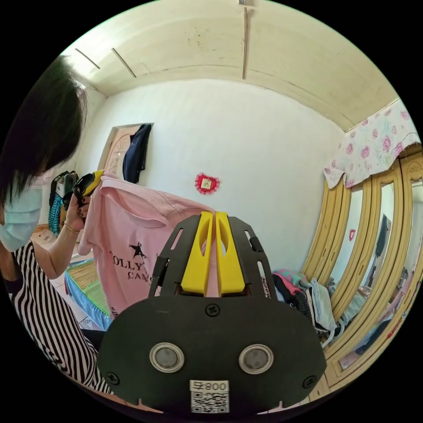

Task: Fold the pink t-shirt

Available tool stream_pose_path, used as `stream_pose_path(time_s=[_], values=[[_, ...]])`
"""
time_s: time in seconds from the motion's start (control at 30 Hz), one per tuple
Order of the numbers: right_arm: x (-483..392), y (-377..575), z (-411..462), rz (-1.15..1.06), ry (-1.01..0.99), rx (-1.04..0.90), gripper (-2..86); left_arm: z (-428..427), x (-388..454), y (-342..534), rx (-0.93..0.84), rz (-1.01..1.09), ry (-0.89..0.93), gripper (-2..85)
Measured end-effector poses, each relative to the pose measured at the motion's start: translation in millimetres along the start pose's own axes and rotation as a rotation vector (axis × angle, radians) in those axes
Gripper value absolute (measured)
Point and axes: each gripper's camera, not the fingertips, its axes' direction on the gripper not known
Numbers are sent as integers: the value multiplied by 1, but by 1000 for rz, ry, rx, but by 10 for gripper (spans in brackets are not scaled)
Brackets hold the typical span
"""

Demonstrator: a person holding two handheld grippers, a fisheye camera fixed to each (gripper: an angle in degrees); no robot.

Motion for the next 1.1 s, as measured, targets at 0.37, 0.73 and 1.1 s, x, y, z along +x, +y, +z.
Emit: stream_pose_path(time_s=[0.37, 0.73, 1.1], values=[[16, -61, 43, -30, -87, 69, 4, -18, -12, -60, -26, 82, -113, 6], [74, -127, 301, -29, -192, -159, 5, 16, -197, -62, -166, -84, -349, 7], [154, -64, 786, 190, -381, -878, 31, 75, -558, 99, -619, -682, -693, 45]])
